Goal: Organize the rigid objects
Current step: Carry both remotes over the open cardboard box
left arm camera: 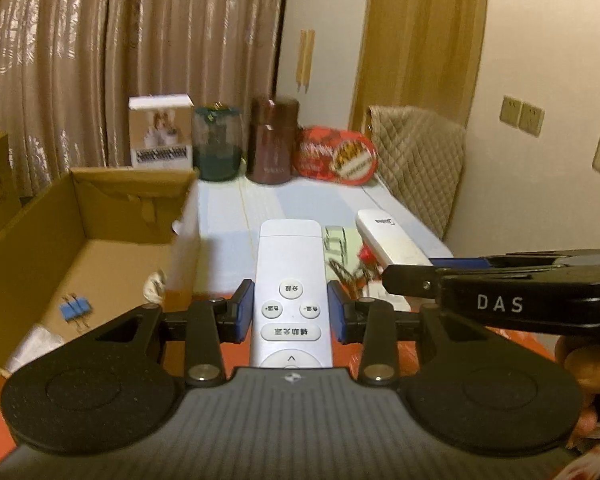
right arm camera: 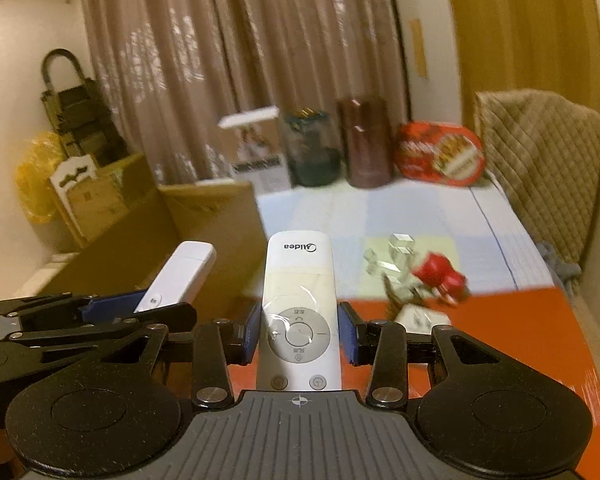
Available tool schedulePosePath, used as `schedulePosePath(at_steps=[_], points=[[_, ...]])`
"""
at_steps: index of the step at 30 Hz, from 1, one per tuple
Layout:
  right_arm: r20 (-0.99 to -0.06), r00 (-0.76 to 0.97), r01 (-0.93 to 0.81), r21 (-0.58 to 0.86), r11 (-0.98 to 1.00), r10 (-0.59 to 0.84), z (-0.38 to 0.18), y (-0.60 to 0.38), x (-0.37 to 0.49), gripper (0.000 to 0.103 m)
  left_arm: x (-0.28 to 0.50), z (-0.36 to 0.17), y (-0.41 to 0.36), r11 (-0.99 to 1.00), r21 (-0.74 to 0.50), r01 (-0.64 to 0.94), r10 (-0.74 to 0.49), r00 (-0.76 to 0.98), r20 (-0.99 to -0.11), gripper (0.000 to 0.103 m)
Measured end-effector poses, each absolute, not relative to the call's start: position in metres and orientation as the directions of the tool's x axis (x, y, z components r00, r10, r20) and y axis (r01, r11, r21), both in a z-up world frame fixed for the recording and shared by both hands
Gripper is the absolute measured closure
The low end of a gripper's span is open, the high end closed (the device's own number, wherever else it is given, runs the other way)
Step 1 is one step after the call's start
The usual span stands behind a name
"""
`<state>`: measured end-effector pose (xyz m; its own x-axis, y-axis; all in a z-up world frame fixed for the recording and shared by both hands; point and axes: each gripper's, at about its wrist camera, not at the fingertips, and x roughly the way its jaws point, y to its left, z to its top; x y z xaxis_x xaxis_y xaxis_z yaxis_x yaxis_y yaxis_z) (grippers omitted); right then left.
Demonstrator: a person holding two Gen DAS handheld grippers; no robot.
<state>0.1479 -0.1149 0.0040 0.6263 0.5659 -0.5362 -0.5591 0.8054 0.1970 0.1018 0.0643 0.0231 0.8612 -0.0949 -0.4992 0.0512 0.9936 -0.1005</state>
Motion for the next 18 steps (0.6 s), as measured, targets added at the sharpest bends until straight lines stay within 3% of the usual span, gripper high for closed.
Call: schedulePosePath(at_steps=[10,18], points=[[-0.515,0.566,-0.672,0.164,0.722,0.644,0.055,-0.031,0.154,0.066,0.101,0.077,0.149,0.998,-0.037,-0.055,0.03,0.876,-0.481,0.07],[-0.544,0.514,-0.727,0.134,0.674,0.663,0.059,0.04,0.167,0.065,0.115,0.082,0.217,0.991,-0.017,-0.135,0.107,0.851,-0.514,0.07]])
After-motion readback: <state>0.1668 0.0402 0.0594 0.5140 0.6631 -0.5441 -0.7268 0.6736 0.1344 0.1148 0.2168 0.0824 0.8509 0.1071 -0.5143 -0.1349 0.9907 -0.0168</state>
